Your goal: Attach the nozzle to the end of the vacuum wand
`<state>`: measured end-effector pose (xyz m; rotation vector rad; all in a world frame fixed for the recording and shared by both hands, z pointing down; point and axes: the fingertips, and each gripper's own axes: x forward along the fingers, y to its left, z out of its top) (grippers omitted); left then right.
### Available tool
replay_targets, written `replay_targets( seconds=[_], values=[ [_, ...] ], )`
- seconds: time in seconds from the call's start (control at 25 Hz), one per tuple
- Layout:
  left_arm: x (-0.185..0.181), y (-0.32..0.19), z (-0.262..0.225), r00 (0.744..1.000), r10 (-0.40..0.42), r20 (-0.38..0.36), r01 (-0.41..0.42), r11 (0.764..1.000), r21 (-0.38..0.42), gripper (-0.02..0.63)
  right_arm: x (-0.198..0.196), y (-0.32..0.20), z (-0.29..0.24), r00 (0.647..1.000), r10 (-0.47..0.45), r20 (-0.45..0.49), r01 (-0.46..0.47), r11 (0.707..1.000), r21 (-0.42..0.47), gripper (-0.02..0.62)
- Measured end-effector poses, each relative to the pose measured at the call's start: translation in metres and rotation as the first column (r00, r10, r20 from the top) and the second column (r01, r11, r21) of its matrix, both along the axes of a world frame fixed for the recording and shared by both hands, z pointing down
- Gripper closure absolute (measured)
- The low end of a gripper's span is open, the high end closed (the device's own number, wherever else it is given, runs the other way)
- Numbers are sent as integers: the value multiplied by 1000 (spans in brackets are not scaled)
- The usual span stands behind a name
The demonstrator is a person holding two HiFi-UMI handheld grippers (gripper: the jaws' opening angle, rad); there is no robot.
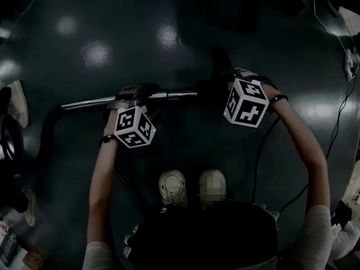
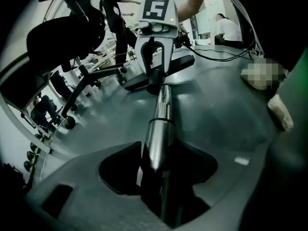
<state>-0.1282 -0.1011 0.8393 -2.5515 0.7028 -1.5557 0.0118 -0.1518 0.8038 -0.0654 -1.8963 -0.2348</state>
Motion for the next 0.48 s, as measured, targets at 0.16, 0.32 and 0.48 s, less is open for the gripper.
replay_targets(
  seconds=[0.16, 0.32, 0.48],
  values=[
    [1, -1, -2, 999, 33, -8, -33, 999, 23, 390, -2, -4, 13, 998, -49, -34, 50, 999, 19, 402],
    [3, -1, -3, 999, 47, -15, -46, 998, 46, 394, -3, -4, 12, 998, -56, 37, 55, 998, 32, 405],
    [2, -1, -18, 998, 45, -49, -43, 998, 56, 394, 0, 6, 11, 990, -127, 59, 124, 991, 49, 405]
  ],
)
